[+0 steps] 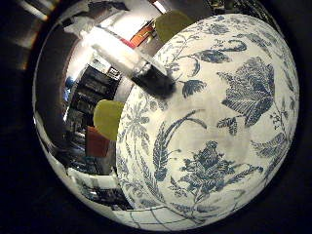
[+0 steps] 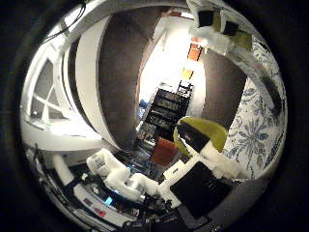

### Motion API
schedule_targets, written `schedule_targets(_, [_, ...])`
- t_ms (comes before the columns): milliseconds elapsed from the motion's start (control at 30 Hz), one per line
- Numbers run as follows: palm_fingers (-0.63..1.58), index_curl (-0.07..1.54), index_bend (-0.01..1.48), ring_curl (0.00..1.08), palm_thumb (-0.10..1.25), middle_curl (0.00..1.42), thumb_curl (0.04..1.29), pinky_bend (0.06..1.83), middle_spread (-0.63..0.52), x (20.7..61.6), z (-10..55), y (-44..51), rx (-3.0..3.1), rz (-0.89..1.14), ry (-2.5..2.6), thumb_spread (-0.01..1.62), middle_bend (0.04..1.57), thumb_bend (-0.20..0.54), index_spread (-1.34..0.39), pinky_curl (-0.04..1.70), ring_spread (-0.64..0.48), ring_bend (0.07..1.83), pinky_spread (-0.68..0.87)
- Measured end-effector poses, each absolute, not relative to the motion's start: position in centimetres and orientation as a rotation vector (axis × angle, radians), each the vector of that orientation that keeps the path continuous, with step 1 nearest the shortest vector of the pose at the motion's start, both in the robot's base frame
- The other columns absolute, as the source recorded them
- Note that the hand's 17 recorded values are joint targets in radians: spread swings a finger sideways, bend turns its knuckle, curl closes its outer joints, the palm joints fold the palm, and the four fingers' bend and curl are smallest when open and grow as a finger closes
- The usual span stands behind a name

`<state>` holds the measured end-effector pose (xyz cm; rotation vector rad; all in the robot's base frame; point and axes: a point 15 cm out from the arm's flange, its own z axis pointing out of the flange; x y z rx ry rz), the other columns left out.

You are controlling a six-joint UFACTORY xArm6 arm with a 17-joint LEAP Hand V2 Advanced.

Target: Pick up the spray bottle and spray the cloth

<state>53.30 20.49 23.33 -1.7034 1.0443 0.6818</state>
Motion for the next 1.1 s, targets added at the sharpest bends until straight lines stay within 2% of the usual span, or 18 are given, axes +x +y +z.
schedule_targets(333, [0.25, 0.39, 0.18, 0.28, 0.77, 0.36, 0.47, 0.52, 0.01, 53.6, 22.8, 17.9, -1.717, 0.673, 1.098, 1.01, 0.50, -0.025, -0.27, 0.46, 0.04, 0.68, 0.42])
schedule_targets(667, [0.23, 0.37, 0.18, 0.24, 0.75, 0.35, 0.46, 0.52, 0.06, 53.4, 22.4, 14.8, -1.790, 0.687, 1.187, 1.02, 0.40, -0.025, -0.24, 0.39, 0.18, 0.56, 0.47])
schedule_targets(867, [0.23, 0.35, 0.17, 0.24, 0.75, 0.35, 0.45, 0.50, 0.08, 53.9, 24.2, 10.4, -1.834, 0.607, 1.235, 1.03, 0.37, -0.022, -0.22, 0.35, 0.21, 0.51, 0.46])
schedule_targets(1100, [0.24, 0.33, 0.17, 0.23, 0.77, 0.35, 0.45, 0.50, 0.10, 52.3, 27.7, 9.2, -1.890, 0.579, 1.203, 1.03, 0.36, -0.021, -0.21, 0.33, 0.23, 0.47, 0.47])
